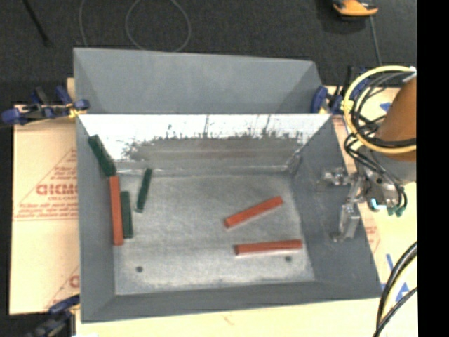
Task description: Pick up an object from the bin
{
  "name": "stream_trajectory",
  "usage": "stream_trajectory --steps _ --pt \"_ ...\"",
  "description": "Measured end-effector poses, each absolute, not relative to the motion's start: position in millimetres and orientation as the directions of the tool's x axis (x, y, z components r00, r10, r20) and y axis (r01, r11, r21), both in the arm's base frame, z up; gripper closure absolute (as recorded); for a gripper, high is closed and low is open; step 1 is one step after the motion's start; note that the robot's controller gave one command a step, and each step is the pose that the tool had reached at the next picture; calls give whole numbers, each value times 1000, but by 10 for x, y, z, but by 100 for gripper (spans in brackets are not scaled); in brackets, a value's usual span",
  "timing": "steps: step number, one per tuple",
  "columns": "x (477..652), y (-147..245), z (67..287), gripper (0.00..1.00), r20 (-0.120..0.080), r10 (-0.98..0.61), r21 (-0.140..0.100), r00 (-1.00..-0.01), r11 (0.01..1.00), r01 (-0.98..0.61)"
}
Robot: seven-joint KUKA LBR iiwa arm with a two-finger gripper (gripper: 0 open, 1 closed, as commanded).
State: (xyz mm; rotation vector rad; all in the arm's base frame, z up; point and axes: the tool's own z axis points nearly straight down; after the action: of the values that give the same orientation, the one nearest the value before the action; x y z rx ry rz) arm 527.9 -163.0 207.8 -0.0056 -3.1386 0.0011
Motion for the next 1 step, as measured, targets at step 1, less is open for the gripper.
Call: stream_trajectory --steps 1 --pt "5115 -1053 673 0 0 -11 1 -1000 1000 -11"
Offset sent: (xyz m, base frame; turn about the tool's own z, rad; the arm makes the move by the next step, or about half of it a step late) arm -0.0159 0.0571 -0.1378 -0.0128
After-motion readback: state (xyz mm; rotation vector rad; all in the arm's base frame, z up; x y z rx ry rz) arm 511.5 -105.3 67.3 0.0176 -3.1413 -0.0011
